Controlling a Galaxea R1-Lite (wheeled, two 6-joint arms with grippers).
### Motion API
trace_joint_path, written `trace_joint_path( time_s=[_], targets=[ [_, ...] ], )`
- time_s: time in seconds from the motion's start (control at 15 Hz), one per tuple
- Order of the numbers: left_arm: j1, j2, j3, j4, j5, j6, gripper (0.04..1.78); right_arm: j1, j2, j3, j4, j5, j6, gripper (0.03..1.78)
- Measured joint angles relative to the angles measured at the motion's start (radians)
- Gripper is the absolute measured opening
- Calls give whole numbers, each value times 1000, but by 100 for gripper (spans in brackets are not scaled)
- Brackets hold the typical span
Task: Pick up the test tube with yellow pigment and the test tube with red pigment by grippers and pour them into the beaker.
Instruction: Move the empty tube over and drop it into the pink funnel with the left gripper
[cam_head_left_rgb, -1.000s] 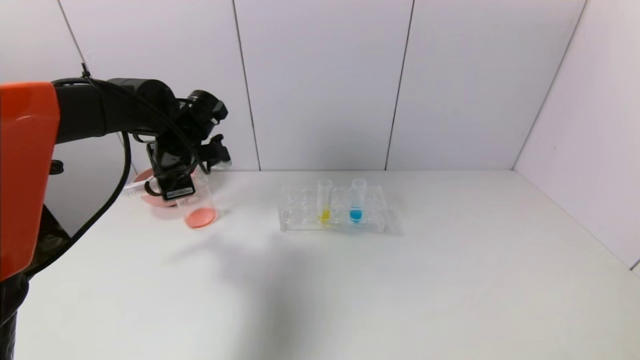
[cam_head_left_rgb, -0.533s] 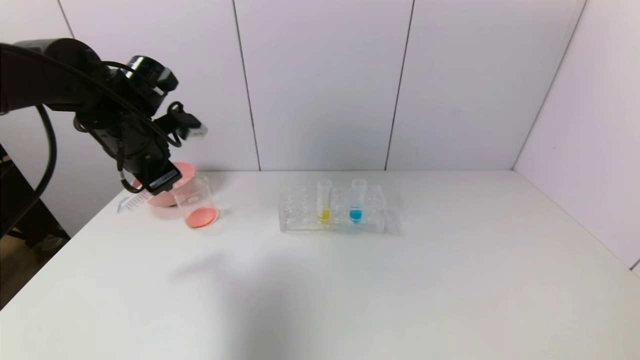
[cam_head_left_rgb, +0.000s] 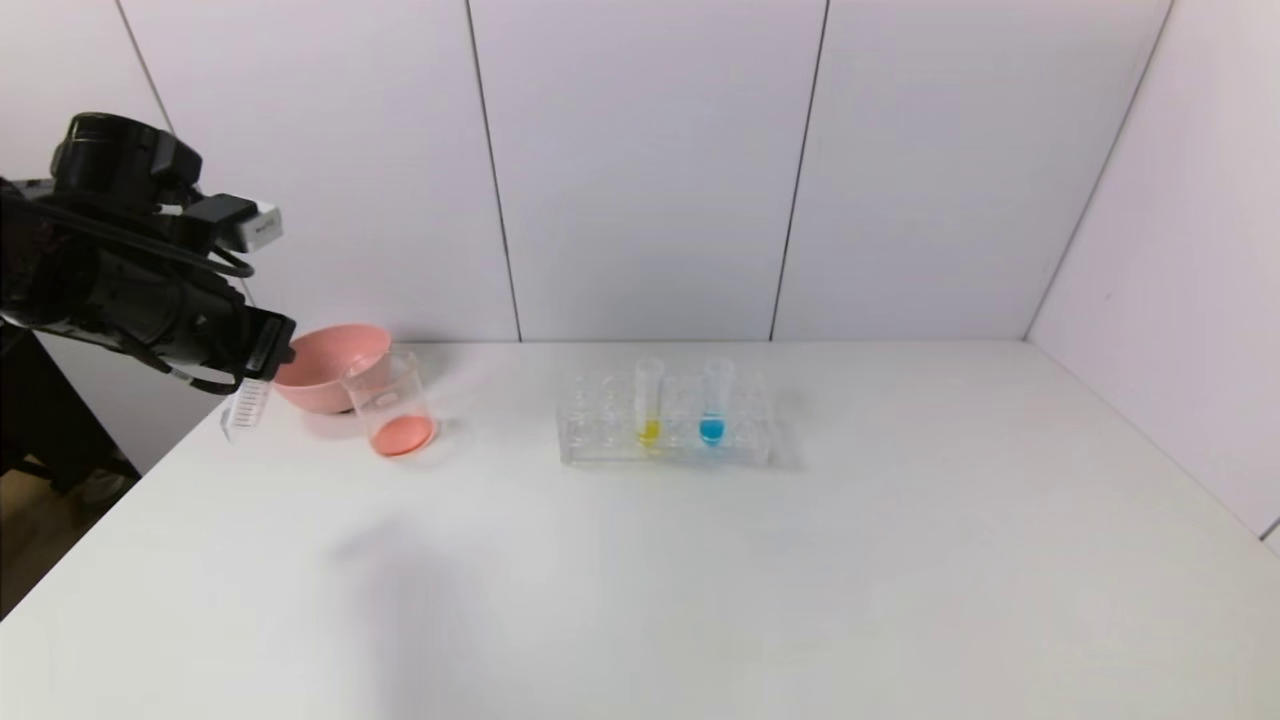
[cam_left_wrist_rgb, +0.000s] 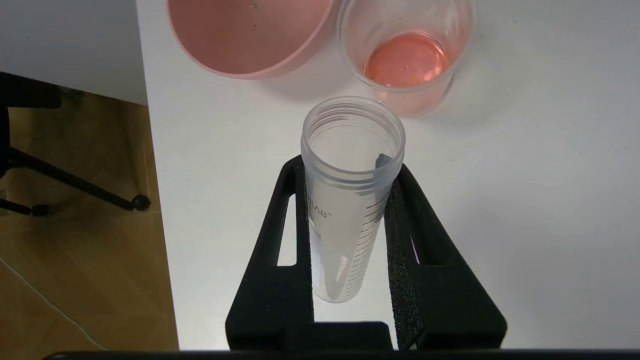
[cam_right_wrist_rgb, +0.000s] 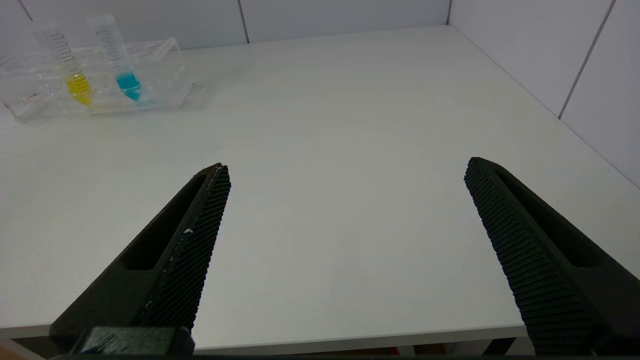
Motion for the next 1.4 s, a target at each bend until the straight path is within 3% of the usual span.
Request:
trace_joint_path(
  time_s=[0.33,0.67,1.0,1.4],
  targets=[
    [89,-89,347,-554,23,-215,44,0,0,0,0,0,0,171],
    [112,1,457,-1009,76,-281,44,0,0,0,0,0,0,171],
    [114,201,417,-1200,82,-287,44,0,0,0,0,0,0,171],
    [115,440,178,-1255,164,-296,44,0,0,0,0,0,0,171]
  ],
)
